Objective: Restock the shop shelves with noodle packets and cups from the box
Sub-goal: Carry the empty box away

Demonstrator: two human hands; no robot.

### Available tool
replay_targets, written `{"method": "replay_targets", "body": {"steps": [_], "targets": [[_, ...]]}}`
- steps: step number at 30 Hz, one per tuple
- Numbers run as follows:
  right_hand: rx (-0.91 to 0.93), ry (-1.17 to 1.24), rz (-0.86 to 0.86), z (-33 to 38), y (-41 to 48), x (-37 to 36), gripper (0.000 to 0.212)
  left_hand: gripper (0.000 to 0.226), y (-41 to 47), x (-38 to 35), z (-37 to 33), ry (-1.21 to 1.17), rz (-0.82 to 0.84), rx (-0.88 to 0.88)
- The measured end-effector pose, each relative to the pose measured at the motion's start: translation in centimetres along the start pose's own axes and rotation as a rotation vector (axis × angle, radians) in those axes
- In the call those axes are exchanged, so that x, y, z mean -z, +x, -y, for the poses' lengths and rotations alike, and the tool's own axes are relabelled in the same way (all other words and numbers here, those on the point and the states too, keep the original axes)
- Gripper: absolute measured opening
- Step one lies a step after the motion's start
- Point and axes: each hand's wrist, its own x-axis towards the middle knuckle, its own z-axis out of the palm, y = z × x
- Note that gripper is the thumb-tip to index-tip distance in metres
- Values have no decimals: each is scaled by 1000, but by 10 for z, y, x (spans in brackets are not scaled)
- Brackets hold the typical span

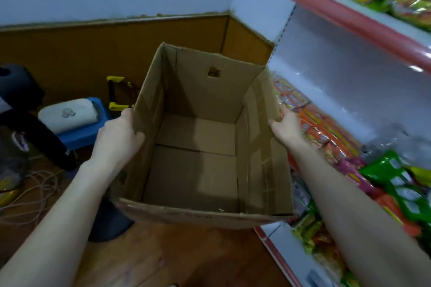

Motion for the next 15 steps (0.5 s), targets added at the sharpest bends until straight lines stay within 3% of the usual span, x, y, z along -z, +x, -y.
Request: {"method": "replay_targets", "body": {"steps": [9, 15], "targets": [[-122, 28, -131, -47, -109, 69, 39, 49, -71, 8, -38, -5, 88, -143], [-210, 1, -227, -92, -203, 117, 40, 42, -150, 9, -60, -8, 124, -254]]}}
